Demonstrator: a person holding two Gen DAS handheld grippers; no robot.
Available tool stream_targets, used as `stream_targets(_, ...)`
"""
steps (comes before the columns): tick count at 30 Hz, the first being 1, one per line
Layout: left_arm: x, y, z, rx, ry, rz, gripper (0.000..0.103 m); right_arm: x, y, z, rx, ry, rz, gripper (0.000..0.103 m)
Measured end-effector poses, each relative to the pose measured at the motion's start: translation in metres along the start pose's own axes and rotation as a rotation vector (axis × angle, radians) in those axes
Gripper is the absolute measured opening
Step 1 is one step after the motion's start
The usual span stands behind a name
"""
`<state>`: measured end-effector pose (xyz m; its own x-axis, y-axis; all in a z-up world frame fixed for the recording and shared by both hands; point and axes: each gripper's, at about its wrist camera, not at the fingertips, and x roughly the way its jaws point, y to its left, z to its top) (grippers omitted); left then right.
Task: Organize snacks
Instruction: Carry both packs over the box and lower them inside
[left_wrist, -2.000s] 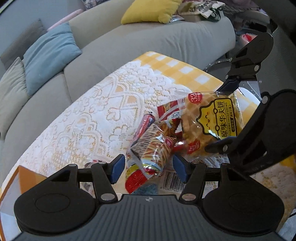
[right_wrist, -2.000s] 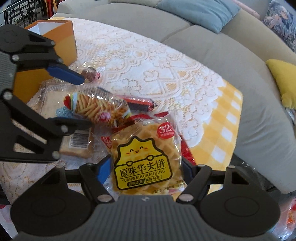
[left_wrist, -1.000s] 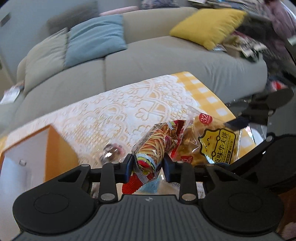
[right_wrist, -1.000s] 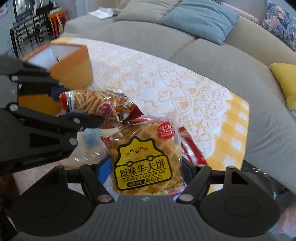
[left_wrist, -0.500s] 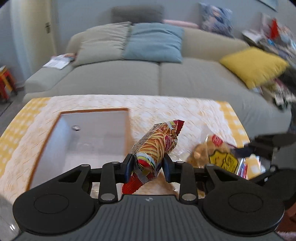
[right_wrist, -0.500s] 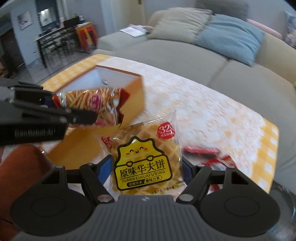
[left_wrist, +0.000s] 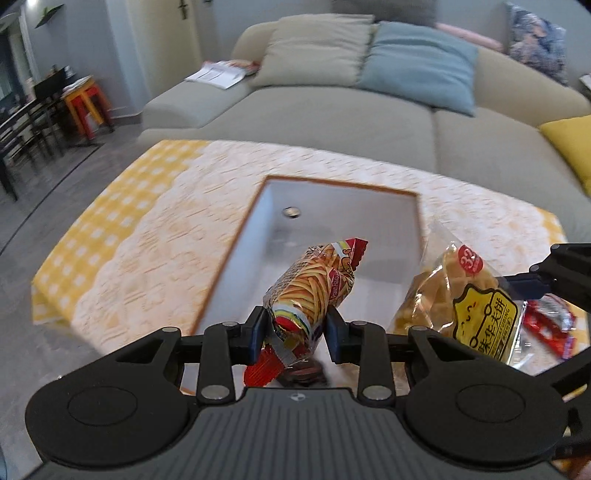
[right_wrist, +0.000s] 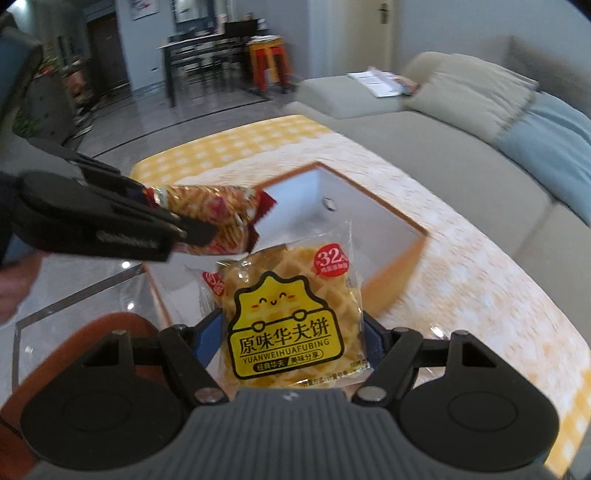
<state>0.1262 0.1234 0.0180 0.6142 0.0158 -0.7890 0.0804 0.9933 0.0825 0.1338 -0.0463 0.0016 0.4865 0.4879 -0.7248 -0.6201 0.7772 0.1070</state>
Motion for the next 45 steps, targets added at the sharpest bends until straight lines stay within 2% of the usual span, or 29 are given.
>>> stream_targets(6, 0.016, 0.022, -0.001, 0.01, 0.044, 0.023, 0.037, 0.049, 0.016, 0.021, -0.054, 0.102, 0.088, 0.073)
stream_targets(14, 0.05, 0.026, -0.003, 0.021, 0.132, -0.037, 0.037, 0.105, 0.021, 0.022, -0.215, 0.259, 0.057, 0.072)
stream_targets(24, 0.098, 0.016, 0.005, 0.039, 0.222, -0.053, 0.037, 0.148, 0.008, 0.031, -0.342, 0.361, 0.025, 0.072)
stream_targets(31, 0.127, 0.012, 0.007, 0.028, 0.264, -0.046, 0.038, 0.18, -0.002, 0.031, -0.34, 0.407, 0.044, 0.072)
stream_targets(37, 0.128, 0.008, 0.008, 0.061, 0.265, -0.044, 0.041, 0.194, -0.009, 0.035, -0.303, 0.417, 0.066, 0.074)
stream_targets(41, 0.124, 0.009, 0.009, 0.053, 0.26, -0.073, 0.053, 0.19, -0.009, 0.032, -0.316, 0.406, 0.058, 0.078)
stream_targets(45, 0.116, 0.011, 0.01, 0.016, 0.25, -0.09, 0.057, 0.179, -0.006, 0.031, -0.33, 0.383, 0.052, 0.079)
